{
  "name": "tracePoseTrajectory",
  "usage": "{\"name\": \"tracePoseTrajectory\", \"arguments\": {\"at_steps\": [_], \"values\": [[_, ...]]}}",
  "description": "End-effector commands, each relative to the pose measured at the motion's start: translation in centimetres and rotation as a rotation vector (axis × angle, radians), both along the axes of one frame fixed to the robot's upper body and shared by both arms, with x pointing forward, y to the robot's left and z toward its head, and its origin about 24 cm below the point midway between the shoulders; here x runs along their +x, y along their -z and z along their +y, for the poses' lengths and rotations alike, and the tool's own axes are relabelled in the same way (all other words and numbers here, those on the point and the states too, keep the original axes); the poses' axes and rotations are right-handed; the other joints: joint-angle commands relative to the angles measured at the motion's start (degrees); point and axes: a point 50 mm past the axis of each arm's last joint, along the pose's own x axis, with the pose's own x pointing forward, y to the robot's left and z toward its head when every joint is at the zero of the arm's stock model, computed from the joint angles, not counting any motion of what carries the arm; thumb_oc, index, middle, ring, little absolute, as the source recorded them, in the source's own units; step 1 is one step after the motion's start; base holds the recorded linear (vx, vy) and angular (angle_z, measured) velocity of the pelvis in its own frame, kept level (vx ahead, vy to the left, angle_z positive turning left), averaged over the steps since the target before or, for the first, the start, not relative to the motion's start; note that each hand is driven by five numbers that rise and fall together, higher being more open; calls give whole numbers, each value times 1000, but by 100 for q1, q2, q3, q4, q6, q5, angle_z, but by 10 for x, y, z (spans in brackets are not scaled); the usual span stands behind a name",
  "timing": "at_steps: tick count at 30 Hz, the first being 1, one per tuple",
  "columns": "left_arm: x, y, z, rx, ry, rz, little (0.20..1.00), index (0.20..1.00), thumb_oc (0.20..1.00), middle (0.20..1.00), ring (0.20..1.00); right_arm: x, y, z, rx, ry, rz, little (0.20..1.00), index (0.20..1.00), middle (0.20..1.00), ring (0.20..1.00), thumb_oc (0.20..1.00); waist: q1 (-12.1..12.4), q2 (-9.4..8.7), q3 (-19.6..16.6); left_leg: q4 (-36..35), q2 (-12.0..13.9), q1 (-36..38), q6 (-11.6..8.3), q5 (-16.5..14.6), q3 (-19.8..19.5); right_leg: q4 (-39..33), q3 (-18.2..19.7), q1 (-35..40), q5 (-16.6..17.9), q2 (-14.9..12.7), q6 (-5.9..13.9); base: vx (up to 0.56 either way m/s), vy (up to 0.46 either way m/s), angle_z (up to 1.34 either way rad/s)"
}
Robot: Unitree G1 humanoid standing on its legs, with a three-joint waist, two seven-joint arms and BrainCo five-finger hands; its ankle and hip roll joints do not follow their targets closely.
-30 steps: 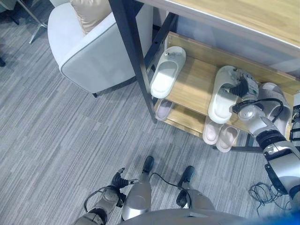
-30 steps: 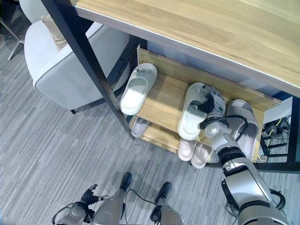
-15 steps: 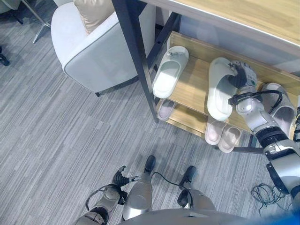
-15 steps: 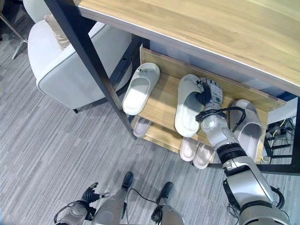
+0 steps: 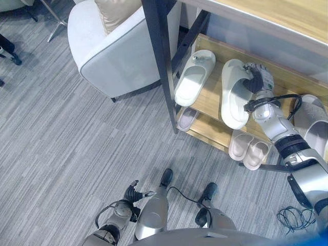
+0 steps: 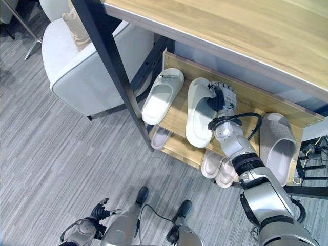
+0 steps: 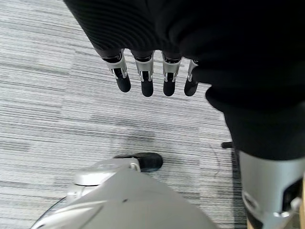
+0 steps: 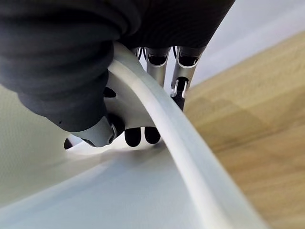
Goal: Arrange the slippers neatly on the shoe rack.
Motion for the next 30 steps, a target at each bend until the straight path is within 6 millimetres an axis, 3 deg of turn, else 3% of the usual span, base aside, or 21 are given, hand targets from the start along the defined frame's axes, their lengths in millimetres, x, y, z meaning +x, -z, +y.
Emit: {"name": "tracePoseTrajectory", "arguments": {"at_steps": [1, 4, 11, 12, 22, 30], "values": [[1, 1, 2, 15, 25, 28, 1000, 1000, 1000, 1000, 1000, 7, -27, 6, 48, -28, -73, 200, 200, 200, 200, 200, 55, -326, -8, -173, 82, -161, -272, -109, 372, 41, 124, 512, -327, -401, 690, 0, 0, 0], [5, -1, 6, 22, 22, 17, 1000, 1000, 1000, 1000, 1000, 10, -21, 5, 70, -17, -42, 200, 200, 200, 200, 200, 108, -404, 22, -173, 63, -230, -276, -95, 323, 41, 78, 489, -321, -394, 691, -2, 2, 1], [9, -5, 14, 39, 19, 8, 1000, 1000, 1000, 1000, 1000, 17, -30, 7, 101, -12, -41, 200, 200, 200, 200, 200, 150, -528, 35, -173, 6, -311, -268, -114, 271, 41, 22, 454, -282, -425, 705, 10, 29, 6], [7, -3, 12, 38, 24, 15, 1000, 1000, 1000, 1000, 1000, 17, -28, 10, 124, -10, -41, 1000, 1000, 1000, 1000, 1000, 153, -529, 26, -173, -10, -299, -255, -124, 278, 41, 8, 475, -275, -442, 706, 8, 53, -2], [16, -5, 3, 14, 9, 0, 1000, 1000, 1000, 1000, 1000, 12, -3, 25, 144, 14, -7, 1000, 1000, 1000, 1000, 1000, 13, -443, -43, -173, -48, -175, -194, -196, 309, 43, 61, 524, -238, -505, 706, -2, 20, -1], [12, -1, -7, 4, -1, 14, 1000, 1000, 1000, 1000, 1000, -12, 22, 25, 288, 59, -101, 1000, 1000, 1000, 1000, 1000, -91, -288, -141, -173, -58, 9, -143, -268, 353, 53, 132, 614, -266, -521, 698, -1, 5, -2]]}}
